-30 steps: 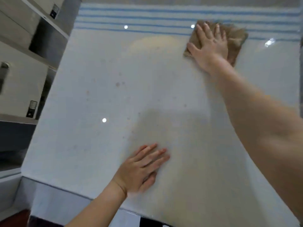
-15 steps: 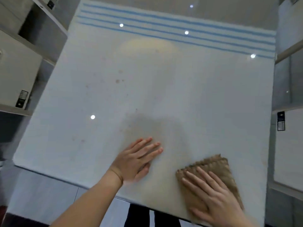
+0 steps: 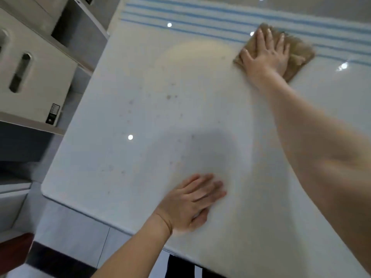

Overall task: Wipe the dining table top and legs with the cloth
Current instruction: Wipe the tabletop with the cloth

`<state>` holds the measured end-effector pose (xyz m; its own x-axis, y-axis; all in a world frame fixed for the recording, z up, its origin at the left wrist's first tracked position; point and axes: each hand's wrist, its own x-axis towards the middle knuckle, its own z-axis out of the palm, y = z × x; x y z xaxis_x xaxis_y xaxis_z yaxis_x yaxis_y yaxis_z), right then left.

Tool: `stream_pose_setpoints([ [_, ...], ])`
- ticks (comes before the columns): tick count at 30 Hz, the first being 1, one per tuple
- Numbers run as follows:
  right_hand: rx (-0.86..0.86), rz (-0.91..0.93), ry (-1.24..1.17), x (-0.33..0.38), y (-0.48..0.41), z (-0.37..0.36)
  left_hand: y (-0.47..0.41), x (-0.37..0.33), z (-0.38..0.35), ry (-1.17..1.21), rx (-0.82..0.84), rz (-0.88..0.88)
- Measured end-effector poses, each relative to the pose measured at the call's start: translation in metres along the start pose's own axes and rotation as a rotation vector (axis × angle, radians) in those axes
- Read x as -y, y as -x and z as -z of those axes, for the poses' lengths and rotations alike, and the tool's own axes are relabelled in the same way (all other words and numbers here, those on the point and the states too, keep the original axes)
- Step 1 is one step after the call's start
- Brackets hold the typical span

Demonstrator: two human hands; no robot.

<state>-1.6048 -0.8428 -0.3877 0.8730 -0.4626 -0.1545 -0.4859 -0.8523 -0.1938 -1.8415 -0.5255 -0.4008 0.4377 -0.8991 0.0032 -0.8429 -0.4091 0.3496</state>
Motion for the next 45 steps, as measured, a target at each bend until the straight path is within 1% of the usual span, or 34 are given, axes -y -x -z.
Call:
stream_pose_setpoints([
  [3,0.046,0.293,0.001,0.058,0.042,-0.015,-0.001,0.0,0.0,-0.036,0.026,0.003],
  [5,0.106,0.502,0.025,0.074,0.089,-0.026,0.0,-0.001,0.001,-0.041,0.045,0.01],
  [8,0.139,0.754,0.056,0.051,0.163,-0.036,-0.002,-0.003,0.004,-0.058,0.047,0.016],
  [11,0.145,0.836,0.075,-0.012,0.212,-0.036,-0.004,-0.005,0.007,-0.049,0.037,0.008],
  [13,0.121,0.797,0.105,-0.062,0.223,-0.026,-0.004,-0.005,0.008,-0.05,0.044,0.008],
  [14,0.11,0.727,0.112,-0.089,0.22,-0.019,-0.004,-0.005,0.008,-0.052,0.052,0.012],
  [16,0.077,0.483,0.083,-0.138,0.204,-0.002,-0.003,-0.005,0.008,-0.053,0.057,0.017],
  [18,0.027,0.203,0.054,-0.17,0.175,0.015,-0.003,-0.005,0.007,-0.043,0.046,0.017],
  [21,-0.042,-0.076,0.059,-0.167,0.117,0.024,-0.002,-0.003,0.005,-0.033,0.031,0.018],
  [23,-0.064,-0.204,0.027,-0.137,0.077,0.022,-0.001,-0.003,0.004,-0.029,0.036,0.018],
  [24,-0.059,-0.234,0.013,-0.116,0.059,0.019,-0.001,-0.003,0.004,-0.026,0.032,0.018],
  [25,-0.038,-0.228,0.012,-0.092,0.044,0.015,-0.001,-0.003,0.003,-0.023,0.025,0.018],
  [27,-0.009,-0.101,0.026,-0.03,0.025,0.003,-0.001,-0.003,0.004,-0.016,0.011,0.016],
  [29,0.017,0.103,-0.006,0.04,0.026,-0.009,-0.002,-0.004,0.003,-0.018,0.01,0.022],
  [32,0.086,0.415,-0.008,0.123,0.07,-0.031,0.0,-0.002,0.002,-0.029,0.029,0.024],
  [33,0.102,0.517,0.009,0.137,0.091,-0.039,0.0,-0.002,0.003,-0.037,0.032,0.018],
  [35,0.128,0.718,0.024,0.139,0.13,-0.049,-0.001,-0.002,0.004,-0.048,0.046,0.011],
  [37,0.134,0.891,0.016,0.111,0.156,-0.053,-0.002,-0.003,0.004,-0.059,0.063,0.017],
  [38,0.131,0.93,0.01,0.088,0.162,-0.053,-0.002,-0.004,0.004,-0.057,0.063,0.023],
  [39,0.123,0.93,0.012,0.063,0.163,-0.049,-0.002,-0.004,0.005,-0.049,0.058,0.025],
  [41,0.078,0.831,0.044,0.004,0.151,-0.036,-0.003,-0.004,0.006,-0.034,0.055,0.026],
  [43,0.011,0.616,0.055,-0.056,0.124,-0.017,-0.002,-0.005,0.006,-0.016,0.042,0.032],
  [45,-0.025,0.346,0.044,-0.107,0.088,0.007,-0.001,-0.005,0.006,-0.007,0.04,0.032],
])
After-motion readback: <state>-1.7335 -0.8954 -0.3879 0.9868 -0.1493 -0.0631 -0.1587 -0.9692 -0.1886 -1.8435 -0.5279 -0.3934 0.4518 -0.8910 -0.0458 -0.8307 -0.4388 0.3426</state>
